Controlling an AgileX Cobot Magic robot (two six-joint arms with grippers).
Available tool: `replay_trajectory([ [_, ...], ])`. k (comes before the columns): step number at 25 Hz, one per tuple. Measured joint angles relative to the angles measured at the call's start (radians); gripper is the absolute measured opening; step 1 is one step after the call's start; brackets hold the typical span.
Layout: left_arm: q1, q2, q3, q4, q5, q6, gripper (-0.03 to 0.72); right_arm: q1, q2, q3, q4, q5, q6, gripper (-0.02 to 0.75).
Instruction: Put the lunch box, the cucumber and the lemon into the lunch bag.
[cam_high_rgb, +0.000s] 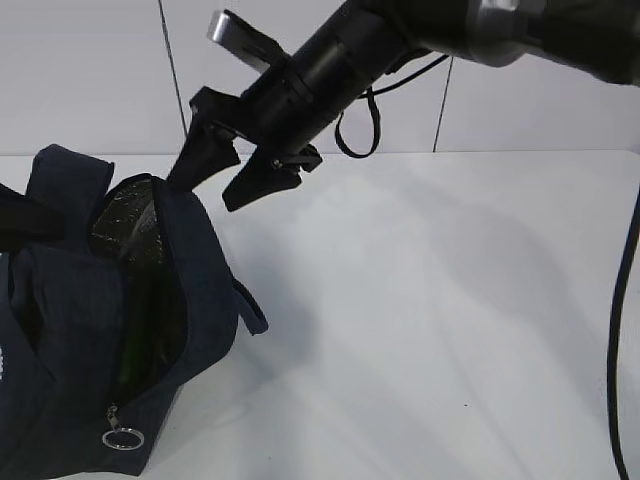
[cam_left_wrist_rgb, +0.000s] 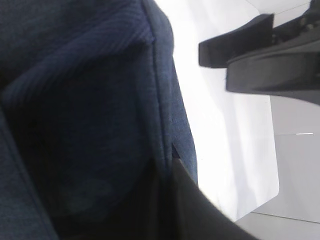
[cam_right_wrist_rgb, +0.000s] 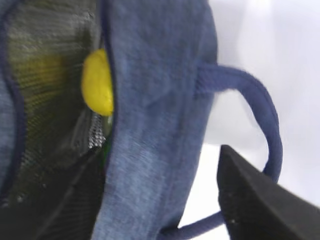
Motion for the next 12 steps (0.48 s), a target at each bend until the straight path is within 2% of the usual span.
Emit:
replay_trajectory([
  [4,0.000,0.000,0.000,0.000,0.001,0.000,-0.006,0.000,0.001,0.060,-0.020,-0.002,-0.005,0.564],
  [12,0.000,0.000,0.000,-0.002,0.001,0.000,-0.006,0.000,0.002,0.122,-0.006,-0.007,-0.006,0.479],
])
